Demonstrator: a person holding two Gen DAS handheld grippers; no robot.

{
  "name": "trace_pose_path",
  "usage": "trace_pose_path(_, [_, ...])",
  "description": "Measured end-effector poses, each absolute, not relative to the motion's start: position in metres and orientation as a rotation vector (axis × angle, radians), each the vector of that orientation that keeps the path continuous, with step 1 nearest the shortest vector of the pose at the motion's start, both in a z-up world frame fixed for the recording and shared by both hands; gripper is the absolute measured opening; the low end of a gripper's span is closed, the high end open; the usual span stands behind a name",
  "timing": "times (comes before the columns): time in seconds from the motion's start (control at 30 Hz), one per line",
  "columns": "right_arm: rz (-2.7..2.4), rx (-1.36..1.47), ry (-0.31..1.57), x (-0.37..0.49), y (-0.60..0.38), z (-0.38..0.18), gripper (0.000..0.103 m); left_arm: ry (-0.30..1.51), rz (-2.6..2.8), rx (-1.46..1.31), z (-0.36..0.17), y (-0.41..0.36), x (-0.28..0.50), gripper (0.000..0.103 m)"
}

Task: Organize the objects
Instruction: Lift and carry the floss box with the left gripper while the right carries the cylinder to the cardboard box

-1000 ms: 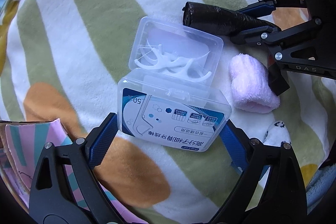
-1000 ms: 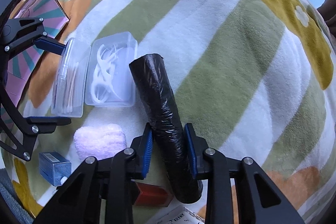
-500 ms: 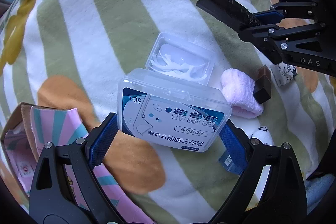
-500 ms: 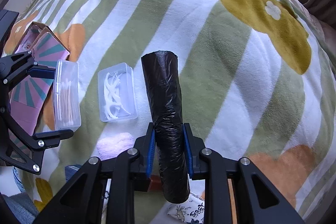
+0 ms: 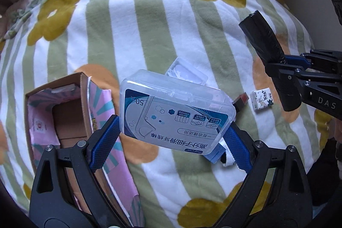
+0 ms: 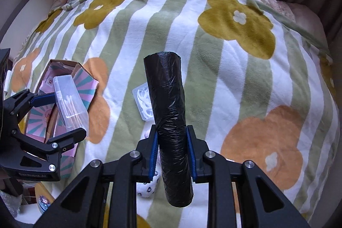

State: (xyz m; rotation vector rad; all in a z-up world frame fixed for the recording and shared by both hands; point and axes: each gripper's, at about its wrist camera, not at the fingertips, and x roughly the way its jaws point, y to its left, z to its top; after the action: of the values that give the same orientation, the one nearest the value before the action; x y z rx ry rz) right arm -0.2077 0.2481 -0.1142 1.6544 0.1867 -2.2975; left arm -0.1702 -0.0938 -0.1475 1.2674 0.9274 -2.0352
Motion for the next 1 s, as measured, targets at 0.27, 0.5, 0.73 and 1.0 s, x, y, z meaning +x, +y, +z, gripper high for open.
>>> trace_pose_path(0.27, [-2.450, 1.641, 0.070, -0.148, 0.249, -0.053, 0.023, 0.943, -2.004, 1.116, -0.085, -0.072, -0.128, 0.092])
trace_pose_path(0.5, [-2.535, 1.618, 0.047, -0.094, 0.245, -0.035, 0.023, 0.895, -1.995, 1.045, -0.061, -0.030, -0.097, 0.092])
trace_pose_path(0.73, [-2.553, 1.602, 0.041, -0.076, 0.236, -0.031, 0.023, 0.890, -2.039, 1.060, -0.054, -0.020, -0.084, 0.092])
trace_pose_path(1.0, [-2.526, 1.539, 0.079, -0.077, 0.207, -0.019, 0.023, 0.859, -2.021, 1.031, -0.047, -0.022, -0.059, 0.092])
